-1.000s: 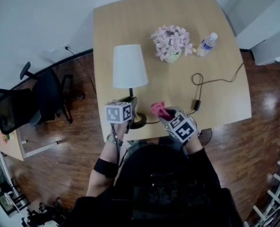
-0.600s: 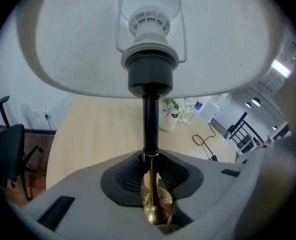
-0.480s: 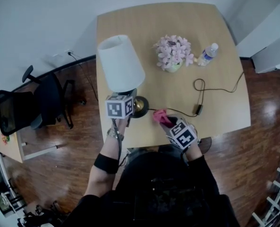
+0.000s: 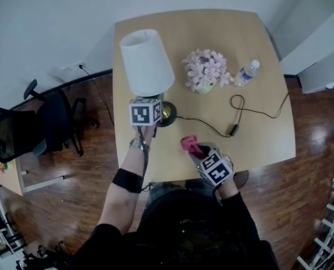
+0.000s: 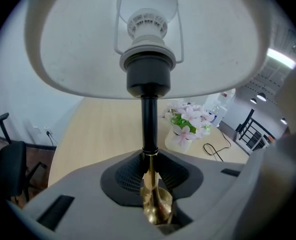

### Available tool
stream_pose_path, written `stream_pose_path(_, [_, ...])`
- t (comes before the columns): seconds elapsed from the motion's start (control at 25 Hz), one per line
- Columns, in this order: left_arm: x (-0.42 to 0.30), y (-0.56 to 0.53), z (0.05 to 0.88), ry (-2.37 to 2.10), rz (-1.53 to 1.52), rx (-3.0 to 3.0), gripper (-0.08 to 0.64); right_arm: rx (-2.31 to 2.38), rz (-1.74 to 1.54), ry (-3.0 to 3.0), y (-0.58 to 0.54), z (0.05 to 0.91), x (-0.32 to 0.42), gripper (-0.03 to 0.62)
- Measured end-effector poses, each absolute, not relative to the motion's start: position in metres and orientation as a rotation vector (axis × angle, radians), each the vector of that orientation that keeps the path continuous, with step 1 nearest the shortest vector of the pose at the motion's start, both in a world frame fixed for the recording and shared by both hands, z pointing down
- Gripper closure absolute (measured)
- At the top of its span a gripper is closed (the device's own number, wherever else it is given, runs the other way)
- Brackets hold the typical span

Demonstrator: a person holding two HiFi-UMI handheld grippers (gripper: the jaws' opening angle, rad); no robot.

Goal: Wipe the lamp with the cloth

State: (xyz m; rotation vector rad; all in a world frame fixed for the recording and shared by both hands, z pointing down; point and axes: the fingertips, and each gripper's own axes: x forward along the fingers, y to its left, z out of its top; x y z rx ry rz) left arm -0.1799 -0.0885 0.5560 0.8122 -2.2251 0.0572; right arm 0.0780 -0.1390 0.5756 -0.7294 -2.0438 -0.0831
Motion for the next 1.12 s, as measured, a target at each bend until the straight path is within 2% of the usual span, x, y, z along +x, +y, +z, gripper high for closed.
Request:
stream_pose_path(0.44, [-0.179, -0.094, 0.572, -2.296, 0.016, 0.778, 0.462, -0.736, -0.088, -2.010, -0.134, 0.583, 0.075, 0.475])
stream_pose_path(1.0, [-0.140, -0.077, 0.580, -2.113, 0.023, 0.730, 0.446, -0.757, -0.089, -1.987, -0.122, 0.589, 0.081, 0.474])
stream_pose_path(1.12, [-0.129, -0.074, 0.580, -2.103, 0.027, 0.745, 0.398, -0.768, -0.090, -1.987, -0.116, 0.588, 0.081, 0.474])
